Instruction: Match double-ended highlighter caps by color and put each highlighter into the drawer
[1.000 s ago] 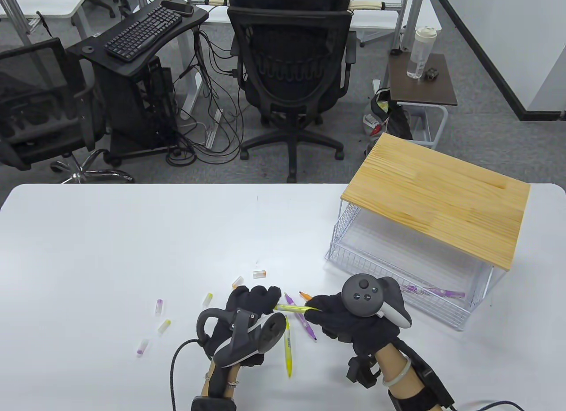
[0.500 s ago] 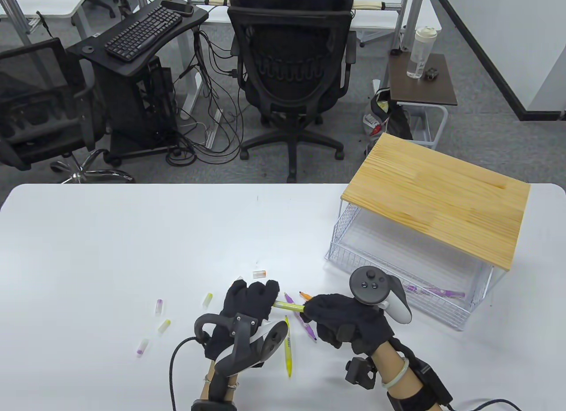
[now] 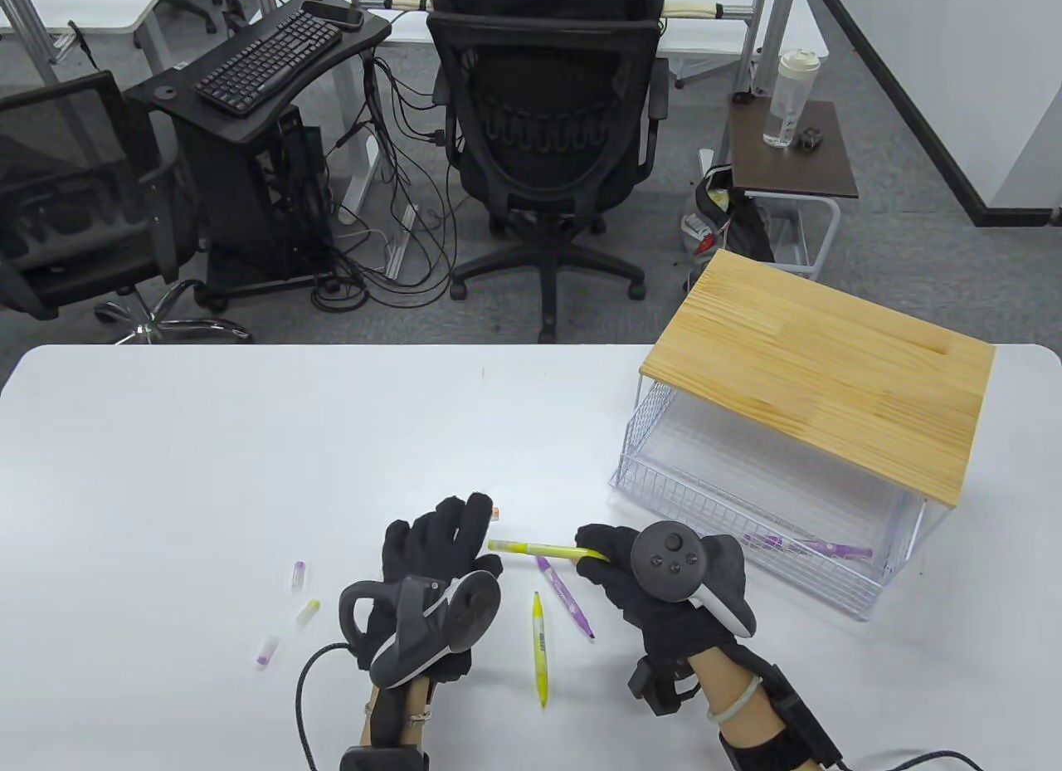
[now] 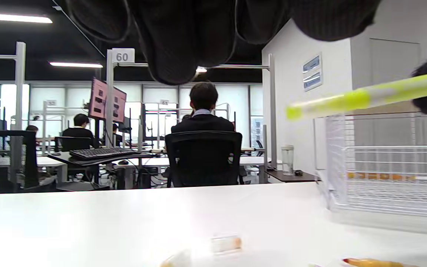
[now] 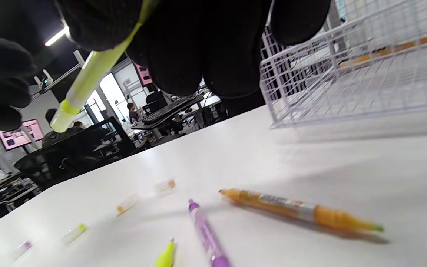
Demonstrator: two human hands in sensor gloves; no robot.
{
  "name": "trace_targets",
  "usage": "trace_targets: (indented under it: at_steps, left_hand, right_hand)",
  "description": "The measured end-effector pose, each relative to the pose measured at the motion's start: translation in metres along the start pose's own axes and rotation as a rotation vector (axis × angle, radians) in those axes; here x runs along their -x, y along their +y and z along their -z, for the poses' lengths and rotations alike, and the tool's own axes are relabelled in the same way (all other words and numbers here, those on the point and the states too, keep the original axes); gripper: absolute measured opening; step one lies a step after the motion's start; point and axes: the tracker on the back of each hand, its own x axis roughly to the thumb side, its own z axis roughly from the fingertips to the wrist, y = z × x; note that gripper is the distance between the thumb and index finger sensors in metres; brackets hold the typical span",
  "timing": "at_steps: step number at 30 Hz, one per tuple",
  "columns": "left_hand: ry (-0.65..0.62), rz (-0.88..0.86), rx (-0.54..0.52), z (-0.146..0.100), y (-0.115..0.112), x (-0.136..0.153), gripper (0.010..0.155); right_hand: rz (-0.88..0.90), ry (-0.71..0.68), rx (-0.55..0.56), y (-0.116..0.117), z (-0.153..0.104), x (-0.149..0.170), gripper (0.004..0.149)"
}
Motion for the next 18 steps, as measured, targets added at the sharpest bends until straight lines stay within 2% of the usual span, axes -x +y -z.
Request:
trace_targets:
  at_steps: [7, 11, 18]
  left_hand:
    - [0.05, -0.03, 0.069, 0.002, -0.008, 0.01, 0.077]
    - [0.04, -0.027, 0.097, 0.004, -0.01, 0.007, 0.077]
    - [0.036, -0.01, 0.125, 0.005, -0.013, 0.005, 0.075]
  right_hand:
    - [0.088, 0.112, 0.217, -0.043, -0.007, 0.029, 0.047]
    - [0.019, 0.214, 0.355, -0.063, -0.01, 0.048, 0.046]
    - [0.02, 0.364, 0.419, -0.07, -0.004, 0.08, 0.044]
